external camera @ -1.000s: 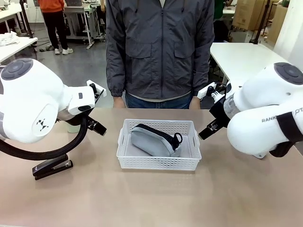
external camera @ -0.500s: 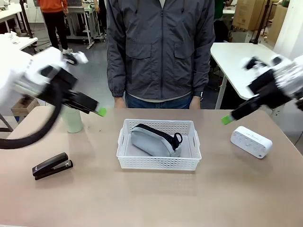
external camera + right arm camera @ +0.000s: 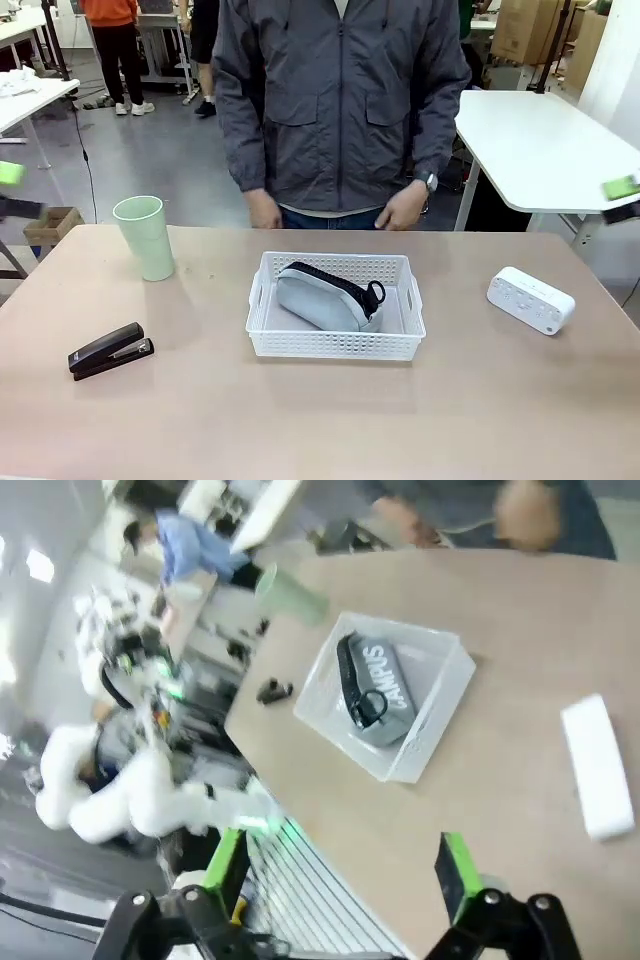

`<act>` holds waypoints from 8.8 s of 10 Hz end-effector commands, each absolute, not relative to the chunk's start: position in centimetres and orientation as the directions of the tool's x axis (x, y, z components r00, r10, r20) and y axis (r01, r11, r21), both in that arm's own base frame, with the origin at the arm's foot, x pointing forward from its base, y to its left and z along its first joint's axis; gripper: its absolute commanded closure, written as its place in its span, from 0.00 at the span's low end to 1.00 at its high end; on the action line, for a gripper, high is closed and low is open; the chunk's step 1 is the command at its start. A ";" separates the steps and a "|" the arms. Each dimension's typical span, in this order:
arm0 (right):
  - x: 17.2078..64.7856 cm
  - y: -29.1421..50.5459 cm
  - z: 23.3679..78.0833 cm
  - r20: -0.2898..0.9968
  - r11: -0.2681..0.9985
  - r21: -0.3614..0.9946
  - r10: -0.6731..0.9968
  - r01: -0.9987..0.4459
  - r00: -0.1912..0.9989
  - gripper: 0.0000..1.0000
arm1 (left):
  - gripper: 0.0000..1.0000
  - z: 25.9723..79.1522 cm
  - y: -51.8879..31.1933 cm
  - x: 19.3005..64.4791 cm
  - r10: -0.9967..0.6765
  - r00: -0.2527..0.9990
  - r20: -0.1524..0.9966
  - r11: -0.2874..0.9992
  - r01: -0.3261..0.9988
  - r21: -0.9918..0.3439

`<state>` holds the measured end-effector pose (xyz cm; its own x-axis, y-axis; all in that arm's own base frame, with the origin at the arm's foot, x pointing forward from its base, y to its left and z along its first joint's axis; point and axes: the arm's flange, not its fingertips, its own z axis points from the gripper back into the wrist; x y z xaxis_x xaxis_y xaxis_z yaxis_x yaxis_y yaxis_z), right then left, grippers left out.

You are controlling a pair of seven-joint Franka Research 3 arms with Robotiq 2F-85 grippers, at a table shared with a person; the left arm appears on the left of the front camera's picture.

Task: Efficiently arrange items inside the basket to fit them all.
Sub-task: Pick up the Digital clock and place it inside the Organizing basket.

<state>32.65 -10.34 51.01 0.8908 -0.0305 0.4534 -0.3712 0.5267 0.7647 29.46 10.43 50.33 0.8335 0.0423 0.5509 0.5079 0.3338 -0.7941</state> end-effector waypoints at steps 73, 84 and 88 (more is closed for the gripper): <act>49.4 1.6 34.6 0.152 0.618 -0.103 0.784 -0.779 0.602 0.00 | 0.00 42.3 19.9 28.6 0.490 0.819 0.297 0.136 0.265 -0.955; 50.0 1.7 32.0 -0.006 0.618 -0.007 0.786 -0.786 0.618 0.00 | 0.00 42.3 19.9 28.6 0.490 0.819 0.297 0.136 0.265 -0.955; 50.0 1.6 32.2 0.001 0.630 -0.008 0.776 -0.776 0.630 1.00 | 0.00 42.3 19.9 28.6 0.490 0.819 0.297 0.136 0.265 -0.955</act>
<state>49.77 1.53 32.06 0.6192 0.7851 0.0138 -0.7851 0.6194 -0.0071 28.71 19.88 42.16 0.8222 0.4960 0.2793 0.2431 0.1378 -0.9602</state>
